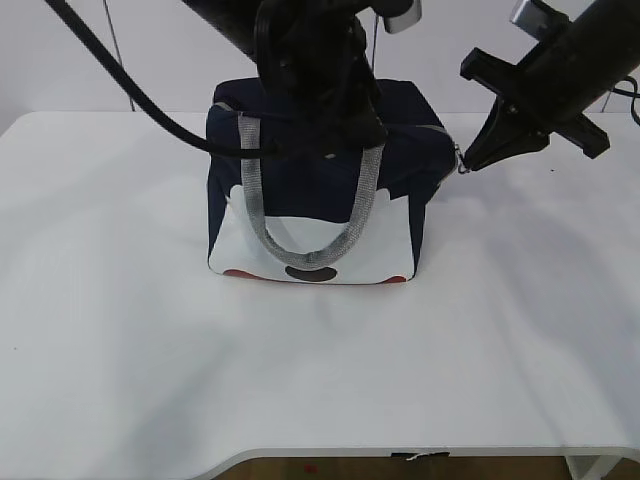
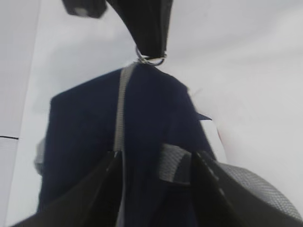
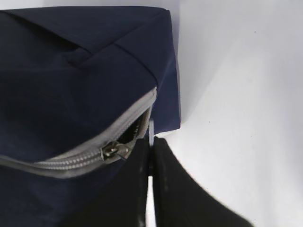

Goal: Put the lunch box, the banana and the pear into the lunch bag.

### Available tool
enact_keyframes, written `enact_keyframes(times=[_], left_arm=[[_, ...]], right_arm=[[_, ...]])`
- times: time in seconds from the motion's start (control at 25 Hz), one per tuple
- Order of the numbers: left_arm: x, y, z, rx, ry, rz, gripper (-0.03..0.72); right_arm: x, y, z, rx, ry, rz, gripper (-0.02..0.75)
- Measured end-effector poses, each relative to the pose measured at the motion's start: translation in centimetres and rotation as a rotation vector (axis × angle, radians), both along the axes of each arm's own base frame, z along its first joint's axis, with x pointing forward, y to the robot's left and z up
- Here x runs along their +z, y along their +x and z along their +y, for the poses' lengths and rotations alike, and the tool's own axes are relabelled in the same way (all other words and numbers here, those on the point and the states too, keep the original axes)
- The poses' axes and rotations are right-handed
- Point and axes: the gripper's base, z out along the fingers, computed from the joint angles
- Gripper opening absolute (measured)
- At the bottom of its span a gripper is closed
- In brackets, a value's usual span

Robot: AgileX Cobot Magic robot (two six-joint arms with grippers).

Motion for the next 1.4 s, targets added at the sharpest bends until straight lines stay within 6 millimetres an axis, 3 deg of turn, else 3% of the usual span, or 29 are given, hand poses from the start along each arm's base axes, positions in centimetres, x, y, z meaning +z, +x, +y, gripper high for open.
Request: enact_keyframes(times=[0.28,0.6,0.72,0.88,0.92,1.08,1.4], left_arm=[[0.3,0.3,-0.1,0.009,-0.017,-0.023,0.363],[-1.9,0.7,-0.7,0.005,0.009,0.043,0.359],[-2.0,0.8,-0.6,0.002,0.023,0.037,0.289],[-2.0,1.0,-0.5,0.002,0.044,-0.002,0.066],[-1.9,1.1,-0.5,0.003,0.045,-0.009,0.042],[-1.9,1.1,-0.4,0.003,0.048,-0.018,0.022],[-2.0,1.1,-0.4,-0.001,0.061,-0.029,0.021]], right_arm=[[0.0,0.0,0.0,0.001,0.0,0.002,0.006],[0.0,0.0,0.0,0.004,-0.001,0.0,0.006],[0.0,0.0,0.0,0.004,-0.001,0.0,0.006],[0.0,0.0,0.0,0.004,-0.001,0.0,0.006],[0.0,0.0,0.0,0.004,-0.001,0.0,0.006],[-0.1,0.0,0.0,0.005,-0.005,0.002,0.006],[-2.4,0.9,-0.1,0.004,-0.018,0.051,0.006]])
